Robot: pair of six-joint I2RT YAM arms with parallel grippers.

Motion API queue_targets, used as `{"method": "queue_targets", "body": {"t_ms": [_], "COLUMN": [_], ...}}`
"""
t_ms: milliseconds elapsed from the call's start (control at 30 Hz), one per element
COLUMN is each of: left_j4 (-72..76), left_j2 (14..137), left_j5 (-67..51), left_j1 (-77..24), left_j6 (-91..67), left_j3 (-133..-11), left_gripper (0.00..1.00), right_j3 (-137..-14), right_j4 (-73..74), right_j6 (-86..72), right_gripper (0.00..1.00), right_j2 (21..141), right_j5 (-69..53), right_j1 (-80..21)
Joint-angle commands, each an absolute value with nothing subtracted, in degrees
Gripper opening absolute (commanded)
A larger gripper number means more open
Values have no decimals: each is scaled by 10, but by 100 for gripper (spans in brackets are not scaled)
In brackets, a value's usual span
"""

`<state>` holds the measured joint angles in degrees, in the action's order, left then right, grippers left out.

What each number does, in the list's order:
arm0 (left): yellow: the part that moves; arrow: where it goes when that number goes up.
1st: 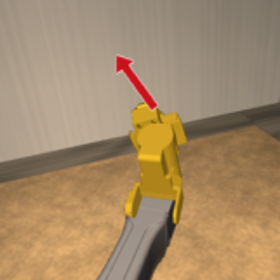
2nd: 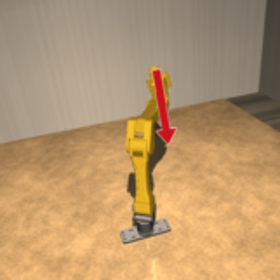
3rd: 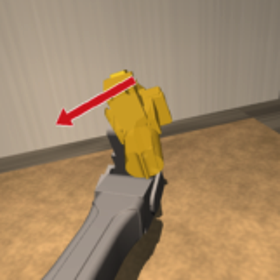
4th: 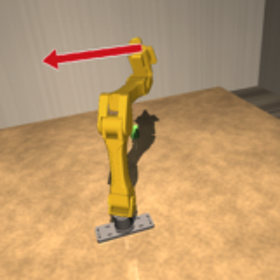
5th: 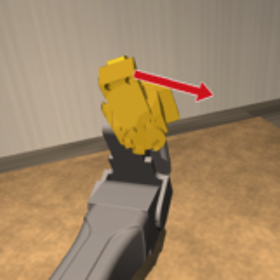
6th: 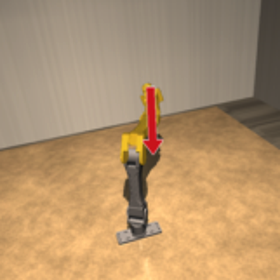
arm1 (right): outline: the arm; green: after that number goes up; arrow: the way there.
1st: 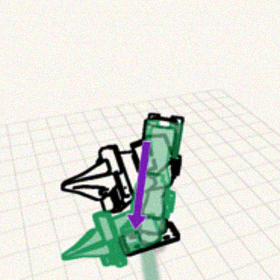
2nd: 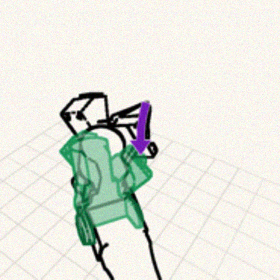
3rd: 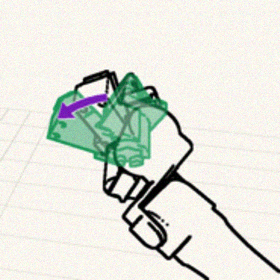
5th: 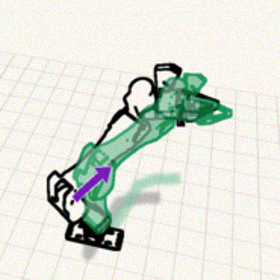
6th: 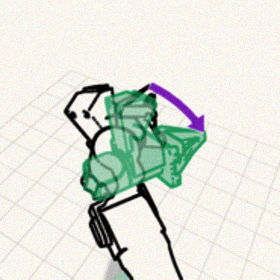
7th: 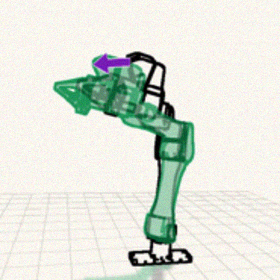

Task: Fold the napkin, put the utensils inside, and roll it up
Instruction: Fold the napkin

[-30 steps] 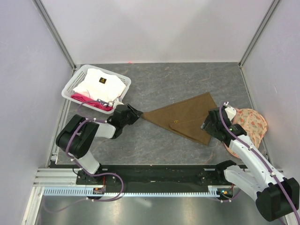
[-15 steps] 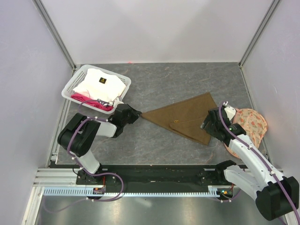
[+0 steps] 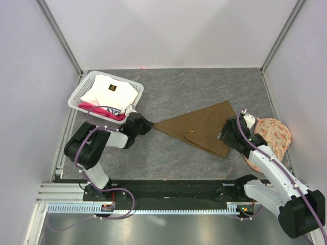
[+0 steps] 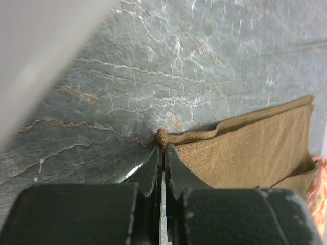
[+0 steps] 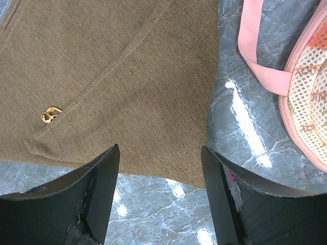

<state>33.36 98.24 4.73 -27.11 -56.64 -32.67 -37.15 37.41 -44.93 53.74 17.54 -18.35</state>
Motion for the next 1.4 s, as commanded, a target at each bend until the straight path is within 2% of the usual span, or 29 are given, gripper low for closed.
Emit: {"method": "queue_targets", "body": {"t_ms": [0,433,800,1367], "left_j4": [300,308,352,393], "left_j2": [981,983,1072,1175], "left_j5": [-22,-56,-98,-145], "left_j1": [-290,-429,-538,-592], "left_j6": [-511,-486,-494,-493], "left_j3": [-337,-462,-565,-672], "left_gripper": [2,2,2,2], "right_j3": [-402,-478,-467,-435], "right_j4": [359,343,330,336], "right_j6": [-430,-390,-395,-418], "right_gripper": [73,73,73,73], "right_j2": [543,571,541,490], "right_j5": [185,228,224,210], "right_j1": [-182,-183,-183,-182]}}
